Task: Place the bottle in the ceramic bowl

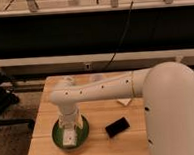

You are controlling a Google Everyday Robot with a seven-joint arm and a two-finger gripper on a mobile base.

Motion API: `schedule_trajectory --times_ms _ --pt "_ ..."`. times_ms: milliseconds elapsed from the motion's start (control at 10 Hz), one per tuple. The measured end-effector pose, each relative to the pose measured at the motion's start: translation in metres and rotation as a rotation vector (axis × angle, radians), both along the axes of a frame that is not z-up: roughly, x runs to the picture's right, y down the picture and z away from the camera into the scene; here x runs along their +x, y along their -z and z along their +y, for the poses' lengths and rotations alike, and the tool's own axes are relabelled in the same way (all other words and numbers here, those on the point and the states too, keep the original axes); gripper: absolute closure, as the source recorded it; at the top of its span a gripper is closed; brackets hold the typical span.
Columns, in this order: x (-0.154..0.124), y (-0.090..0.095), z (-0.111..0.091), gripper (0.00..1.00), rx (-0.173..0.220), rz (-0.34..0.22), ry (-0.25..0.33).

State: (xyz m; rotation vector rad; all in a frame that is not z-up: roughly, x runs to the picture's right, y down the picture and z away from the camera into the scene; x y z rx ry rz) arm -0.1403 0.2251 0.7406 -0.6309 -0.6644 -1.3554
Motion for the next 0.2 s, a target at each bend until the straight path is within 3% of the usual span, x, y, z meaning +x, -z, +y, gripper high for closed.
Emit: schedule_trajectory --times_ms 200 --pt "0.0015 0.0014 -0.0013 0.20 0.000 -0.001 -0.002"
